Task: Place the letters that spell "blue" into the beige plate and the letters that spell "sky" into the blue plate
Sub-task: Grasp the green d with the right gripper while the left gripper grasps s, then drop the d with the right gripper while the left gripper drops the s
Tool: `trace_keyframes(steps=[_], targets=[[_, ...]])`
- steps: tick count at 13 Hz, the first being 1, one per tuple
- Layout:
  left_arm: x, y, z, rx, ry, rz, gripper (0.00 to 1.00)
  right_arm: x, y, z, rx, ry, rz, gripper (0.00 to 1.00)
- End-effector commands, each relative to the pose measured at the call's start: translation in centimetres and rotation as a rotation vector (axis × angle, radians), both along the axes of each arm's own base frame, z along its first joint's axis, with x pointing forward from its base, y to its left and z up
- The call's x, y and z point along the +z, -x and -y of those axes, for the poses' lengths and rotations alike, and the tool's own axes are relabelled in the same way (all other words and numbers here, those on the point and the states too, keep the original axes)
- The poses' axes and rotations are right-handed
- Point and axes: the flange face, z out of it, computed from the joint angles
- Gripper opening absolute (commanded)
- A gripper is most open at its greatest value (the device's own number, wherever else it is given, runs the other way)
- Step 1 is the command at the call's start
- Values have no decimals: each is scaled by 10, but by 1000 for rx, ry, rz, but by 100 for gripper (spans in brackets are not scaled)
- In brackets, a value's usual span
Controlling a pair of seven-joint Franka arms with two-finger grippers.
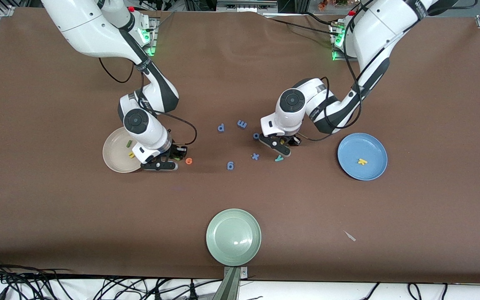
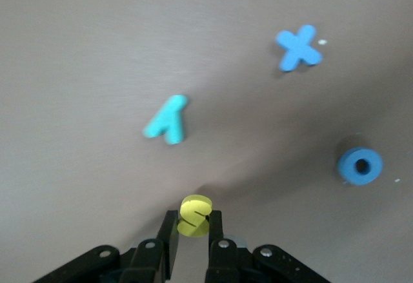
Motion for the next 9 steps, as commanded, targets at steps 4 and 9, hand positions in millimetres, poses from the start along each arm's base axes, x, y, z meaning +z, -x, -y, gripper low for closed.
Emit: trace_keyframes(steps=[4,9], targets=[[56,-55,-111,-252,-115,-17,8,74,7,81,193,92,-88,21],[43,-74,-231,-297,-119,-115,10,48,61,129,155,93,-97,42]])
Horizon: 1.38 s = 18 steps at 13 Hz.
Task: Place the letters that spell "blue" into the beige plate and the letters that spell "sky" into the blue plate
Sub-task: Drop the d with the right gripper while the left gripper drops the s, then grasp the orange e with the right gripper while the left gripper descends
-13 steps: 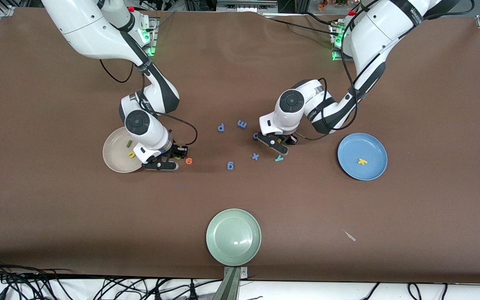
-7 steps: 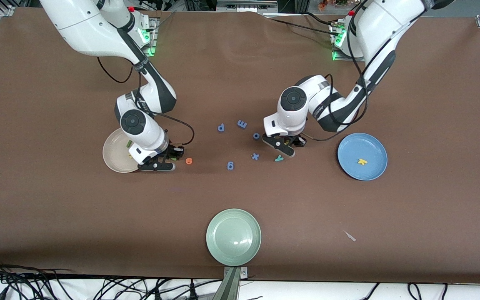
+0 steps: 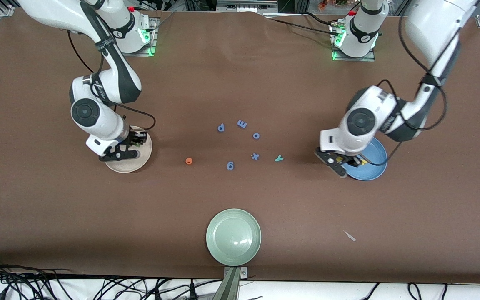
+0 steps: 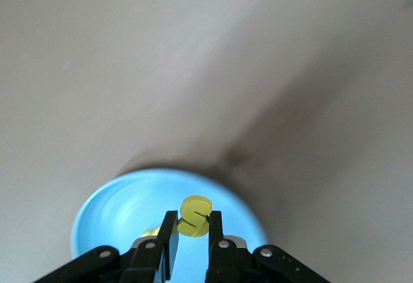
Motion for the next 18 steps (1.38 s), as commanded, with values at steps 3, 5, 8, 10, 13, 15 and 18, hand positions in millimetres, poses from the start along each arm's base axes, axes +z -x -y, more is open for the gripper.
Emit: trace_keyframes(steps=[3,5,8,10,13,15,18], targets=[[-32,42,-29,-81,-80,-84,12,-5,22,-4,-89,-2,32,61],[-36,41,-34,-100,-103,-77,57,4,3,-19,-109,-19,66,62],[-14,29,-10,-110,-88,-32,100,-3,-43,-92,-166,-54,93,62],[13,19,28,-72,-15,-4,100,-19,-59,-128,-207,-71,102,62],[23,15,87,-95,44,13,100,-41,-60,-158,-287,-72,98,62],[20,9,112,-68,75,23,100,-53,-58,-171,-305,-87,114,62],[4,12,170,-35,118,20,100,-65,-53,-188,-325,-102,129,62]])
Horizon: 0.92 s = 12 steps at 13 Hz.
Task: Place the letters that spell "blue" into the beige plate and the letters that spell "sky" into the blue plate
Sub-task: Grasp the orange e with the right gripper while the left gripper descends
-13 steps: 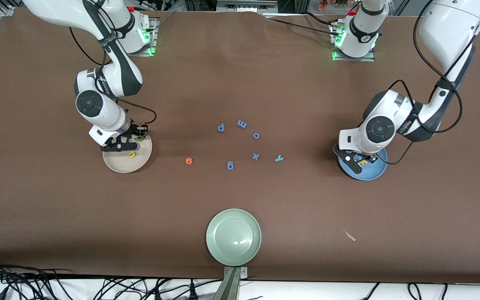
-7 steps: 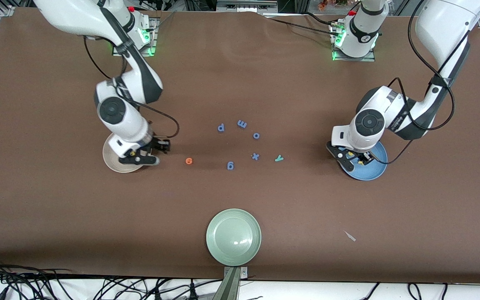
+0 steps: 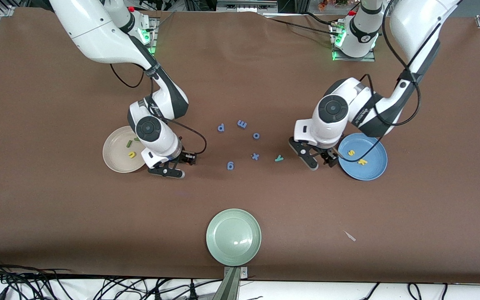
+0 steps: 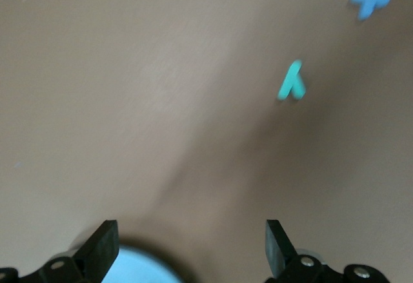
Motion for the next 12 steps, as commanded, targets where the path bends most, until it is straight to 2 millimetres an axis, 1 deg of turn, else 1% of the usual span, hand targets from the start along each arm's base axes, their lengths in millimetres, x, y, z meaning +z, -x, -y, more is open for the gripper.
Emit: trace_keyframes(steps=[1,3,4,5,6,7,8,9,10,11,12], targets=[[-18,0,48,82,39,-27,100,-8,-1,-18,-23,-4,12,62],[-31,14,72,115,39,-33,99,-14,1,-21,-14,-4,26,61],[-41,19,77,124,37,-47,99,-18,4,-20,-3,4,30,56],[-45,19,84,121,48,-46,97,-17,3,-16,3,14,34,47],[-43,12,86,123,76,-21,97,-17,1,-14,7,18,36,38],[-43,10,89,120,101,-9,95,-17,1,-13,8,18,36,27],[-51,11,90,120,104,-17,94,-14,-1,-11,13,18,41,20],[-58,10,89,111,112,-19,92,-7,-4,-7,29,20,50,13],[-61,7,86,116,127,-8,92,1,-6,0,44,31,50,12],[-64,6,85,116,130,-7,90,16,-9,10,65,46,42,11],[-67,6,84,112,126,-3,88,36,-13,24,102,70,16,11]])
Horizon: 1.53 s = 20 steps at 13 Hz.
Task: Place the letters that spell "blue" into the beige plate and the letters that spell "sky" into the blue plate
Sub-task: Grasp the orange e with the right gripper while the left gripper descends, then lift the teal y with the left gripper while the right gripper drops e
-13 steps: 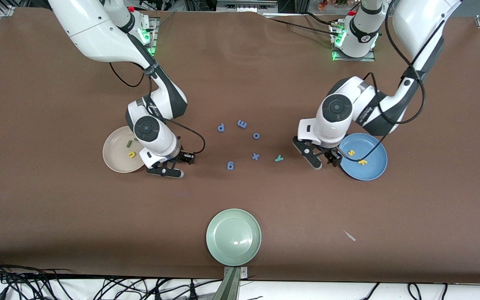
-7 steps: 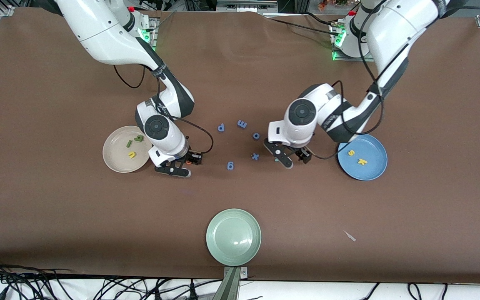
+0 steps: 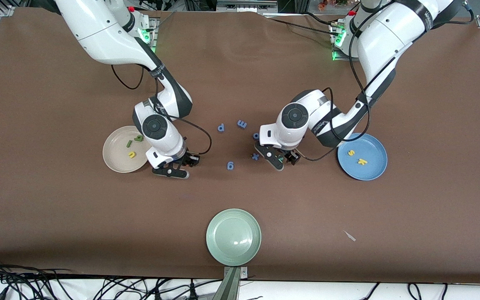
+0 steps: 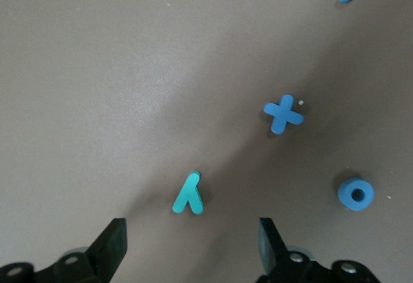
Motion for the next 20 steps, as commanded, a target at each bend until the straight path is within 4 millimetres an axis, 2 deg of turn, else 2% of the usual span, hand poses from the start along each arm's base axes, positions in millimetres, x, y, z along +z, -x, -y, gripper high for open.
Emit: trace_keyframes(steps=[1,2,4,5,6,8,9,10,11,12,13,14,15,16,17,19,20], targets=[[-6,-8,1,-30,-5,27,85,51,-5,42,104,69,-60,11],[-10,-7,1,-48,-18,38,85,69,3,68,169,88,-90,11],[-22,-5,2,-52,-9,30,85,91,29,133,284,103,-114,12],[-24,-5,3,-55,4,35,84,93,43,168,307,104,-124,12],[-28,-5,3,-59,5,36,76,90,56,189,311,102,-123,13],[-35,-4,1,-100,-22,58,74,80,76,200,304,99,-112,15],[-38,-5,0,-107,-26,61,73,76,81,210,297,99,-116,16],[-40,-5,0,-106,-24,58,71,74,82,223,317,96,-121,16],[-41,-4,0,-106,-24,56,61,72,79,241,349,91,-119,17],[-42,-4,0,-106,-25,56,59,69,76,249,351,87,-109,20],[-42,-4,0,-107,-26,56,42,65,75,250,348,84,-106,30],[-41,-5,-2,-104,-28,56,25,64,72,249,347,80,-93,34],[-39,-7,-4,-100,-28,58,13,61,68,248,338,76,-82,38],[-36,-8,-5,-100,-30,62,5,62,62,248,331,73,-73,41],[-31,-9,-5,-98,-32,67,2,67,55,247,321,71,-60,52],[-3,-15,-10,-98,-64,88,0,74,51,246,319,71,-45,98],[12,-18,-14,-115,-92,86,0,84,49,246,323,74,-32,100]])
